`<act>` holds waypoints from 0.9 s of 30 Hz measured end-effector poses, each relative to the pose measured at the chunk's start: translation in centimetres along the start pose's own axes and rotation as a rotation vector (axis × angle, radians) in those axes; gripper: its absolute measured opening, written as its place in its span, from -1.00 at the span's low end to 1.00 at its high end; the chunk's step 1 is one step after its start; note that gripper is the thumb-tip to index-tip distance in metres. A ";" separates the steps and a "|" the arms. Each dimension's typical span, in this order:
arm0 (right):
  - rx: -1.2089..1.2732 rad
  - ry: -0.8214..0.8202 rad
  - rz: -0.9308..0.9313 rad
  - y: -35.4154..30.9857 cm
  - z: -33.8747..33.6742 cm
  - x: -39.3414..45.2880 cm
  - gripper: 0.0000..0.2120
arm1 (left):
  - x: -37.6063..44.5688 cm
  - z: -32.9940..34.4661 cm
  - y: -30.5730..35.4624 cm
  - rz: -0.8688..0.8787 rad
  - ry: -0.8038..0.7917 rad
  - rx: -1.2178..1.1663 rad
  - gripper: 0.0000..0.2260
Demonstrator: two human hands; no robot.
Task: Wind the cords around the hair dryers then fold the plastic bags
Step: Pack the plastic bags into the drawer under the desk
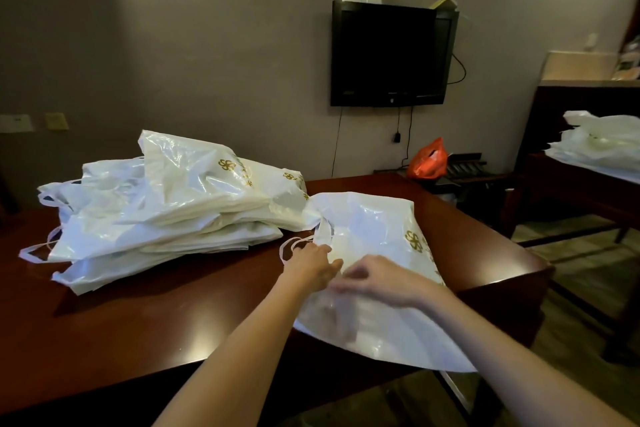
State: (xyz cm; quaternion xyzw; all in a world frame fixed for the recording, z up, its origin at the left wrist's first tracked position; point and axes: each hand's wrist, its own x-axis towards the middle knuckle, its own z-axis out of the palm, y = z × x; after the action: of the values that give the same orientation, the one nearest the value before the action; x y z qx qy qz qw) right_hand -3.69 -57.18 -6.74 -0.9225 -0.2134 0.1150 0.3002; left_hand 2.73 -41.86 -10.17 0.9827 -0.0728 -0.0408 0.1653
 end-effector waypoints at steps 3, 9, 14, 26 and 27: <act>-0.001 0.454 0.219 4.7 -2.7 2.0 -0.59 | 0.3 0.6 1.0 -0.106 -0.036 0.057 -0.37; 0.373 0.484 0.654 10.2 -3.5 4.6 0.13 | 1.8 1.8 2.8 -0.117 -0.106 0.028 -0.24; 0.654 0.563 0.628 11.4 -4.0 5.0 -0.17 | 2.5 3.6 2.4 -0.072 -0.106 0.029 -0.41; 0.940 0.386 0.548 8.7 -2.9 5.6 -0.63 | 1.1 2.0 0.2 -0.018 -0.051 -0.114 -0.42; 0.984 0.377 0.535 8.6 -2.6 5.3 -0.60 | 0.7 1.8 -0.4 -0.009 -0.053 -0.137 -0.41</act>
State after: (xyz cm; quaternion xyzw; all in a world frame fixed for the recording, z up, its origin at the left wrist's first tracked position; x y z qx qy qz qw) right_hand 4.65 -62.31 -10.34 -0.7012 0.1623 0.1063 0.6860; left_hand 3.28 -42.14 -12.06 0.9679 -0.0698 -0.0726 0.2301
